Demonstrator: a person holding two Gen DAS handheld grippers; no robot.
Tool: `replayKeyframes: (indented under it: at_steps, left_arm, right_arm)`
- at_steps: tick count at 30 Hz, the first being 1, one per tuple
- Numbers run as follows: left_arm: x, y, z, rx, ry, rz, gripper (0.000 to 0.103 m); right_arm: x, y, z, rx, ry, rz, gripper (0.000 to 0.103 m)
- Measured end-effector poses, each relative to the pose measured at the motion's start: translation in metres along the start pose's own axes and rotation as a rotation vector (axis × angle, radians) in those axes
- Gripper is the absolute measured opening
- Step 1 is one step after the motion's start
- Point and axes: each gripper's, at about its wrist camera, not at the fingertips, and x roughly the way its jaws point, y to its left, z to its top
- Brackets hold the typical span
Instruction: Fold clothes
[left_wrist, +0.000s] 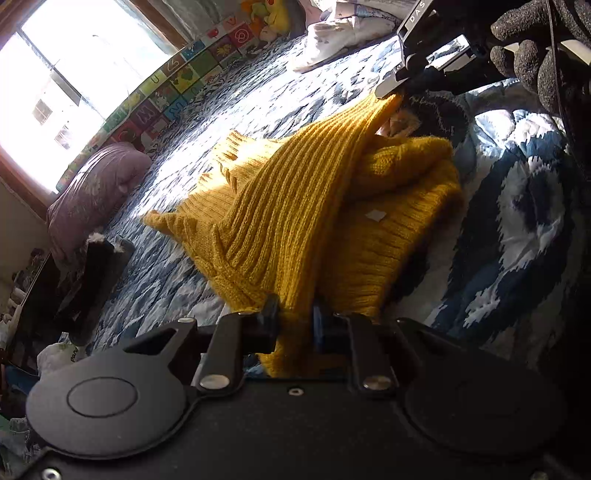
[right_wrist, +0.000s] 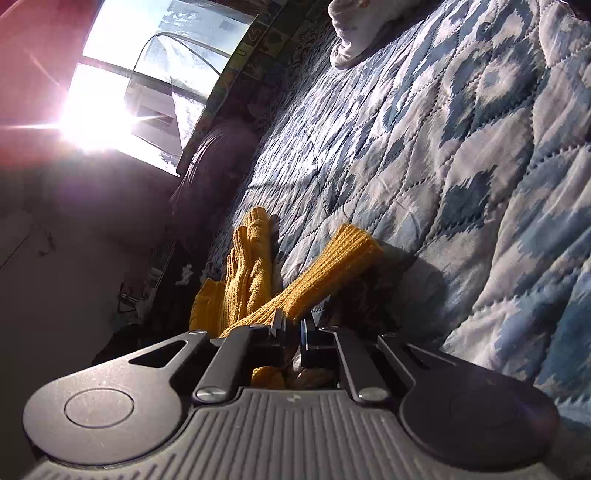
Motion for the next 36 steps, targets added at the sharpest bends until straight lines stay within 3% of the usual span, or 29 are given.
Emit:
replayKeyframes:
  at_steps: [5, 7, 8, 9, 11, 13, 15, 18, 20, 22, 24, 26, 28, 31, 34, 36]
  left_arm:
    - [0.0, 0.004, -0.006, -0.017, 0.004, 0.0, 0.015]
    - [-0.015, 0.023, -0.006, -0.09, -0.022, -0.067, 0.016]
    - [-0.023, 0.033, -0.006, -0.126, -0.035, -0.1, 0.019]
    - [-0.03, 0.042, -0.006, -0.162, -0.049, -0.134, 0.031]
    - [-0.045, 0.061, -0.005, -0.234, -0.075, -0.199, 0.033]
    - [-0.052, 0.085, -0.006, -0.324, -0.107, -0.163, 0.032]
    - [-0.046, 0.107, -0.005, -0.437, -0.112, -0.114, 0.032]
    - [-0.005, 0.137, 0.002, -0.623, -0.088, -0.083, 0.031]
    - [0.025, 0.155, 0.008, -0.737, -0.07, -0.08, 0.028]
    - [0.052, 0.171, 0.009, -0.869, -0.064, -0.081, 0.022]
    - [0.087, 0.187, 0.012, -0.98, -0.003, -0.04, 0.013]
    - [0.118, 0.197, 0.015, -1.034, 0.053, -0.018, 0.01]
    - [0.138, 0.202, 0.016, -1.086, 0.058, -0.023, 0.01]
    - [0.157, 0.205, 0.03, -1.099, 0.027, -0.054, 0.01]
    - [0.177, 0.192, 0.056, -0.935, 0.016, -0.11, 0.01]
    - [0.192, 0.18, 0.065, -0.836, 0.056, -0.094, 0.01]
  right_arm:
    - [0.009, 0.009, -0.001, -0.069, 0.032, -0.004, 0.01]
    - [0.017, -0.003, -0.003, -0.017, 0.064, -0.044, 0.015]
    - [0.018, -0.01, -0.004, 0.028, 0.064, -0.044, 0.012]
    - [0.017, -0.013, -0.003, 0.049, 0.058, -0.036, 0.012]
    - [0.015, -0.012, -0.002, 0.061, 0.052, -0.029, 0.021]
    - [0.015, -0.012, -0.002, 0.076, 0.04, -0.008, 0.029]
    - [0.017, -0.012, -0.001, 0.086, 0.032, -0.003, 0.03]
    - [0.021, -0.01, -0.002, 0.068, 0.021, -0.016, 0.03]
    - [0.023, -0.008, -0.002, 0.04, 0.01, -0.034, 0.018]
    - [0.024, -0.008, -0.002, 0.025, 0.006, -0.049, 0.011]
    - [0.023, -0.008, -0.001, 0.017, 0.005, -0.058, 0.011]
    - [0.023, -0.009, 0.0, 0.016, 0.015, -0.061, 0.011]
    - [0.025, -0.01, 0.0, 0.023, 0.02, -0.06, 0.011]
    - [0.027, -0.012, 0.001, 0.033, 0.025, -0.059, 0.01]
    - [0.028, -0.014, 0.002, 0.043, 0.031, -0.058, 0.01]
    - [0.029, -0.016, 0.003, 0.055, 0.032, -0.056, 0.009]
